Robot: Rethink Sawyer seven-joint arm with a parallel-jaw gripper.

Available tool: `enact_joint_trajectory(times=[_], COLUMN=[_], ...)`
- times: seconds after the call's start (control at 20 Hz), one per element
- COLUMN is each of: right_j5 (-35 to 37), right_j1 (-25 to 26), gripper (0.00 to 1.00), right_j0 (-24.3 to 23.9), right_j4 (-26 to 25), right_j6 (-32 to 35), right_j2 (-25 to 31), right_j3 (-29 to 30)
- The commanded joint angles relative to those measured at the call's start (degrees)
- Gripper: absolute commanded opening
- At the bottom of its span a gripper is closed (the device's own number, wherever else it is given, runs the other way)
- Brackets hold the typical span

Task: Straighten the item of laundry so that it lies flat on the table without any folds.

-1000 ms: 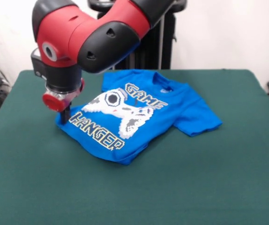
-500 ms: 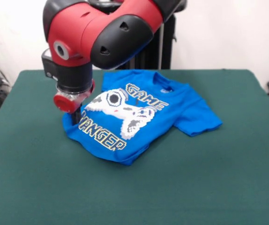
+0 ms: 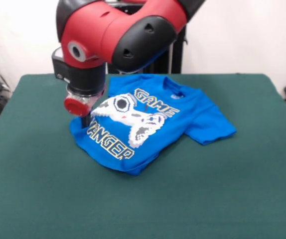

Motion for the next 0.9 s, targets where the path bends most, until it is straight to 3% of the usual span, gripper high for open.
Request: enact_joint_trajectory(times=[0.05,0.35,0.9], right_j5=[-2.85,-2.76,2.40], right_j1=[5.57,8.10,10.04], gripper=[0.00,0.00,0.00], right_j0=[4.67,5.97,4.61], right_j4=[-3.18,-4.84,-2.07], right_j6=[9.80,14.12,13.30], right_j2=[2.53,1.51,2.79], right_j3=[1.87,0.73,-1.34])
